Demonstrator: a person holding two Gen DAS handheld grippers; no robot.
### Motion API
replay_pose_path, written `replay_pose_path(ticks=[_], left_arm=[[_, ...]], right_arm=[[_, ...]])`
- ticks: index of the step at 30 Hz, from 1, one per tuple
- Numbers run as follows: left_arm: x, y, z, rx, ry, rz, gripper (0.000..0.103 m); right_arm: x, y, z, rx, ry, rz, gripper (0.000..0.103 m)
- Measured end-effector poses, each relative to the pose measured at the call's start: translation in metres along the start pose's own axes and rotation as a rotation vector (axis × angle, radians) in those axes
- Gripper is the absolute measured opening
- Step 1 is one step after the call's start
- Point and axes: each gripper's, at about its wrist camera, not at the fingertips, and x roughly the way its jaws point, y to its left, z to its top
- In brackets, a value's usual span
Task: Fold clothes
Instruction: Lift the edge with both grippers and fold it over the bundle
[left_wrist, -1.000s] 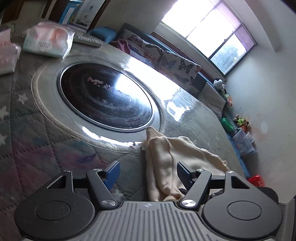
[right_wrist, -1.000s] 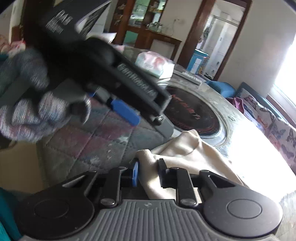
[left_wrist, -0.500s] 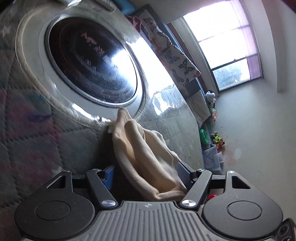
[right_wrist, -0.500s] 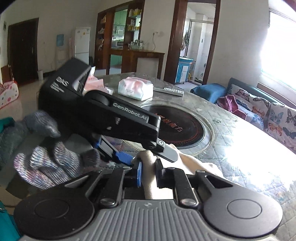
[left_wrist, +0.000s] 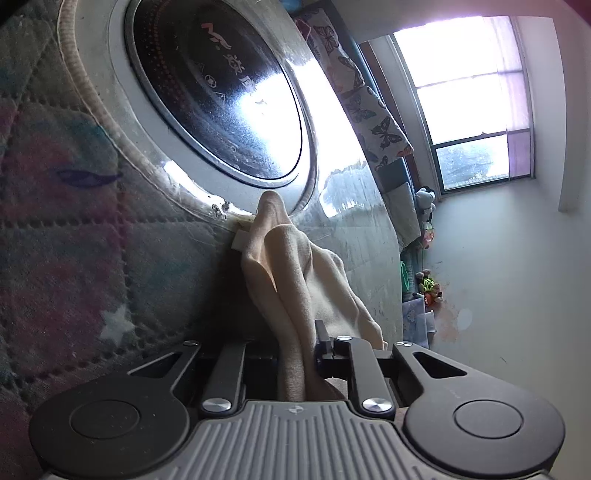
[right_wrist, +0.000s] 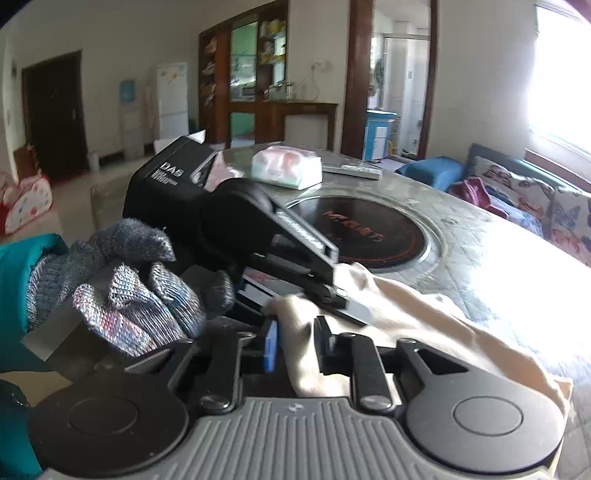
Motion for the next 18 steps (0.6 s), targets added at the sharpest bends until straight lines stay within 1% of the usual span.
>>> replay_pose_path(ticks=[7,12,13,14,15,18], left_arm=[[0.001,-0.009,0.001,0.079,-0.007,0.037,0.018],[0.005,-0.019,-0.001,0.128,-0.016,0.066,0.018],[0.006,-0.021,-0.002,0.140,-0.017,0.073,0.018],[0.006,-0.023,-0.003,0.153,-0.019,0.080,0.018],[0.008,-0.025,-0.004,0.161,-0.021,0.086,0.018],[0.010,-0.028,-0.006,0.176,-0.025,0.097,0.019]], right_arm=[[-0.020,-0.061,-0.032,0.183,0.007,-0.184,0.022],[-0.034,-0.105,-0.055,0.317,0.009,-0.314,0.026],[-0.036,-0.115,-0.061,0.350,0.002,-0.330,0.029],[-0.037,-0.126,-0.066,0.383,-0.004,-0.342,0.037],[-0.038,-0.136,-0.071,0.412,-0.009,-0.350,0.039],[-0.034,-0.157,-0.081,0.472,-0.014,-0.349,0.039]])
